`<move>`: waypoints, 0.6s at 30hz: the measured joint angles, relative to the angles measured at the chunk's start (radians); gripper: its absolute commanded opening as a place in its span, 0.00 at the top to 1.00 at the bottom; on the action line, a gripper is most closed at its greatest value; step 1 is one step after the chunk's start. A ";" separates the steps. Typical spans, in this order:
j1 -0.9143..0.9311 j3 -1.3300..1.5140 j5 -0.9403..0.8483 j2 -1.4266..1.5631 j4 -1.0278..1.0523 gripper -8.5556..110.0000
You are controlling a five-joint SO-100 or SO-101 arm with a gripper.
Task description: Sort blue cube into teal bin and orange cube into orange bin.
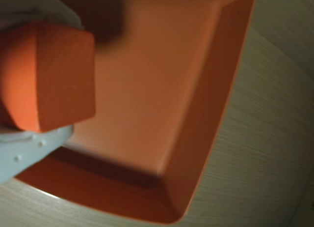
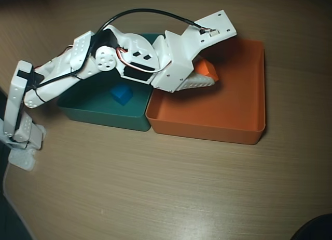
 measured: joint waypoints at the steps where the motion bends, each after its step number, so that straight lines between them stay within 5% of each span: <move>1: 0.000 -0.011 0.000 -0.009 0.000 0.96; 11: 0.000 -0.020 0.000 -0.012 0.005 0.69; 18: 0.000 -0.020 0.000 -0.012 0.005 0.60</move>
